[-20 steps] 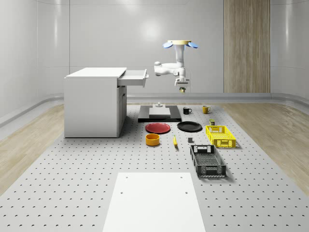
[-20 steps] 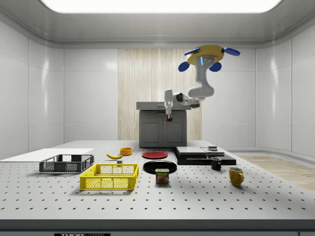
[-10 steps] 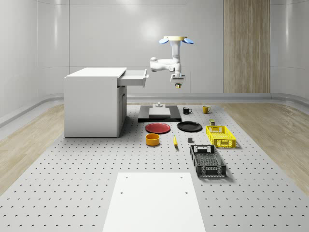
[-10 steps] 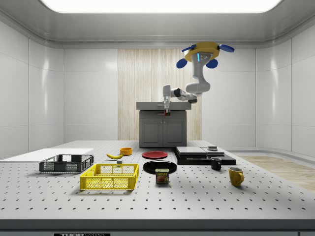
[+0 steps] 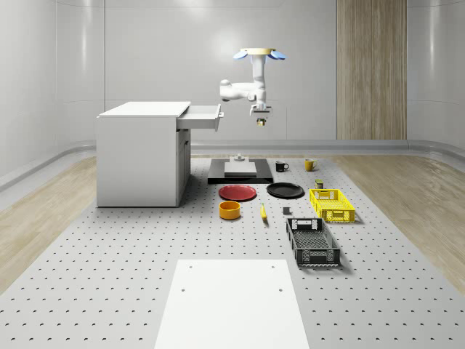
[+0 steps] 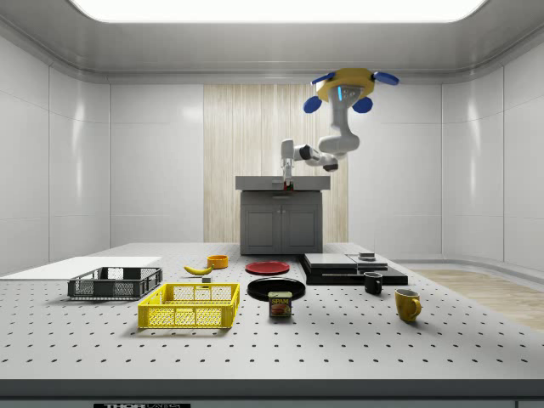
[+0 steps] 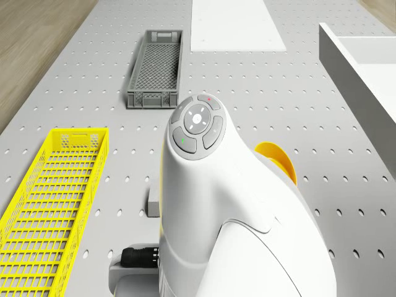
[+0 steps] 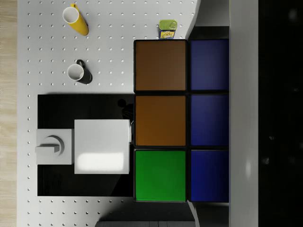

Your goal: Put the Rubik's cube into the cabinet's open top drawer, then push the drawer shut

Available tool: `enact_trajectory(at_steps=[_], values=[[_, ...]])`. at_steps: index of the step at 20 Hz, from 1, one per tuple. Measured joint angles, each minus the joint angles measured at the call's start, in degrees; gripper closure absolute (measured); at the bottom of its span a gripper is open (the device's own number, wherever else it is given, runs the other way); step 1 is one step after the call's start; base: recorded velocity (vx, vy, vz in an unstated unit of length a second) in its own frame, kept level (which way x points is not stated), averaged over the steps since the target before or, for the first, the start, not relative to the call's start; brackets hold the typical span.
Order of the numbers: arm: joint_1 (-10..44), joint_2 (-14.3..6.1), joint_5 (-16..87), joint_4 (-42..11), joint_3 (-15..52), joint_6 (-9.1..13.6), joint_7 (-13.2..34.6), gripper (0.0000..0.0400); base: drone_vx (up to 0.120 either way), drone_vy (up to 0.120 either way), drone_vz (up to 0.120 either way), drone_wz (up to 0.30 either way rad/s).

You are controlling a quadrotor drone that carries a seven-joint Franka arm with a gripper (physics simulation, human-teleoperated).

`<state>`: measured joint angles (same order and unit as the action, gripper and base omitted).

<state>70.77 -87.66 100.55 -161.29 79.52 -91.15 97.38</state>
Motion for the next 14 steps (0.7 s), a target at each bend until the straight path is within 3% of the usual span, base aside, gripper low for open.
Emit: enact_trajectory(at_steps=[14], values=[[0.18, -0.94, -0.38, 0.03, 0.08, -0.87, 0.14, 0.0075, 0.0, -0.12, 0.12, 0.0]])
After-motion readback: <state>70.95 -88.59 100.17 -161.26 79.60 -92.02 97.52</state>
